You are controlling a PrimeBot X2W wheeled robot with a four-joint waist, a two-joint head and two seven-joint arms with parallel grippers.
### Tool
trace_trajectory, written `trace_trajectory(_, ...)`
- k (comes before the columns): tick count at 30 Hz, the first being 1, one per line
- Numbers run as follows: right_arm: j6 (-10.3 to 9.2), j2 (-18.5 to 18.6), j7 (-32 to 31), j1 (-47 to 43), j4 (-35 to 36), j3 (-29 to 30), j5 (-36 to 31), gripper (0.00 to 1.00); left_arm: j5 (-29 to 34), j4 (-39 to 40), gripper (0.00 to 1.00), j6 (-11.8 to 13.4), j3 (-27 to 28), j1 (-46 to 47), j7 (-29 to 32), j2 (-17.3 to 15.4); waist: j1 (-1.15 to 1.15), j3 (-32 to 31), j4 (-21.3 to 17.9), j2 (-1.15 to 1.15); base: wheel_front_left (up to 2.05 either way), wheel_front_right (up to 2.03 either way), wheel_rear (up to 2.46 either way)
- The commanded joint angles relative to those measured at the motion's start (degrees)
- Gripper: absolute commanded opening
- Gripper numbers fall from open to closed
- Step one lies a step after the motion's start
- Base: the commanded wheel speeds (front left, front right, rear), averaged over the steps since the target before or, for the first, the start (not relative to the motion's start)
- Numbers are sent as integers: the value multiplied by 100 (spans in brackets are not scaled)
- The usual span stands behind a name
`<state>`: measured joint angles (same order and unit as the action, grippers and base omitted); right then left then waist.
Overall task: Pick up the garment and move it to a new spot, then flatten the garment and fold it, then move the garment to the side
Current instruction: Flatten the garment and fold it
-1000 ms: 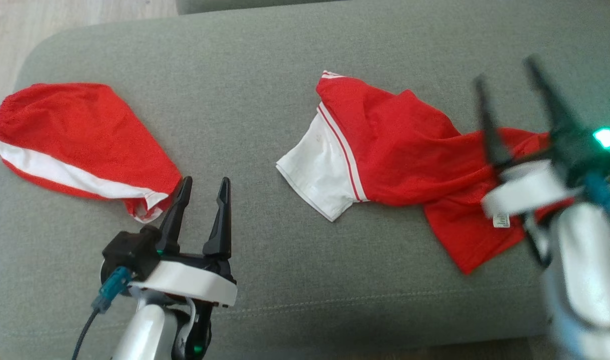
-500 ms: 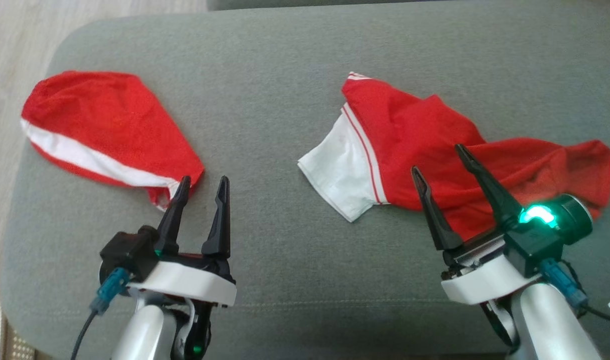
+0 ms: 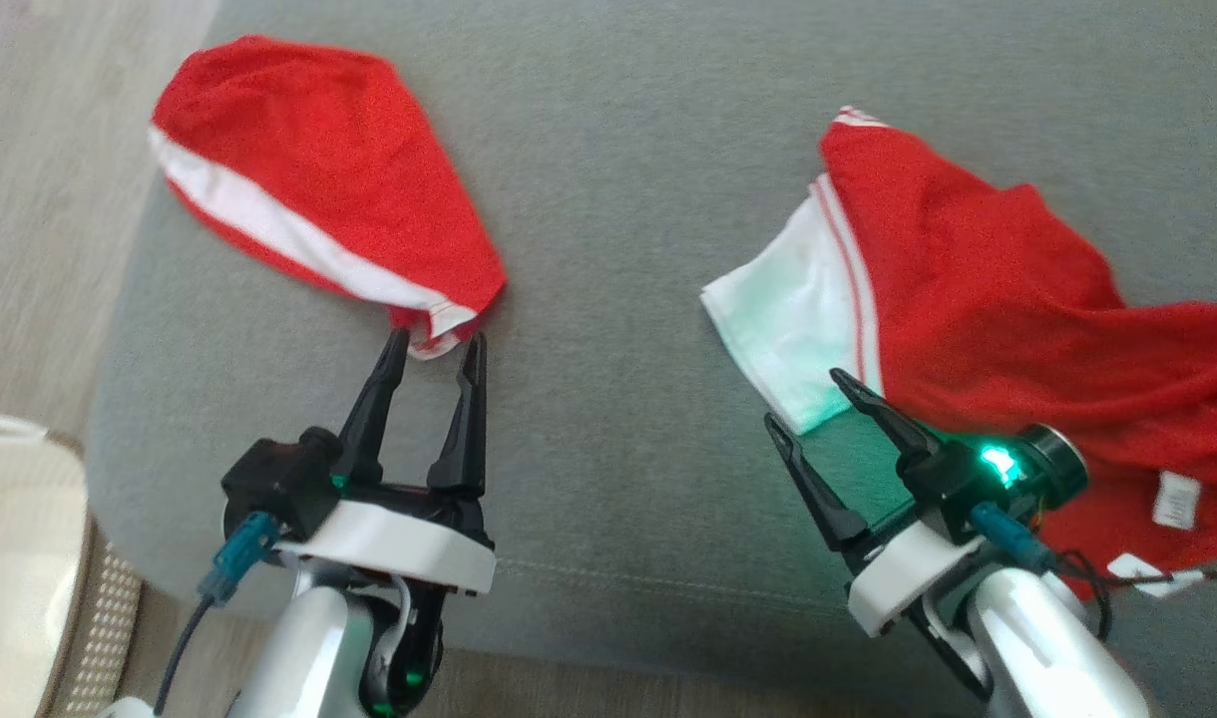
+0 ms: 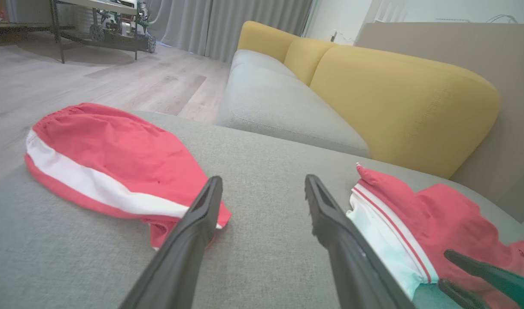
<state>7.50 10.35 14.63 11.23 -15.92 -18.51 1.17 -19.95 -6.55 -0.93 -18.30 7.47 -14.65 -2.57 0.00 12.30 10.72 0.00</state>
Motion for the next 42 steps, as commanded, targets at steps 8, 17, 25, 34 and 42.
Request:
trace_trajectory(8, -1, 84, 37, 453, -850, 72, -255, 100, -117, 187, 100, 93, 19, 286, -35, -31, 0, 308, 548, 0, 0, 0, 0)
trace_trajectory(17, -1, -84, -3, 734, -1960, 239, -419, 0, -162, 188, 100, 136, -41, 309, -35, -31, 0, 374, 645, 0, 0, 0, 0)
trace_trajectory(25, -1, -282, 32, 997, -1671, -286, 37, 0, -136, 127, 100, 147, -10, 262, -35, -31, 0, 80, 471, 0, 0, 0, 0)
trace_trajectory(34, -1, -84, 36, 1411, 35, -1476, 839, 0, -114, 85, 100, 132, 24, 75, -35, -31, 0, -361, 205, 0, 0, 0, 0)
trace_trajectory(42, -1, 992, -346, 2395, 688, -850, 1416, 0, -98, 131, 100, 101, 13, -36, -35, -31, 0, -373, 73, 0, 0, 0, 0)
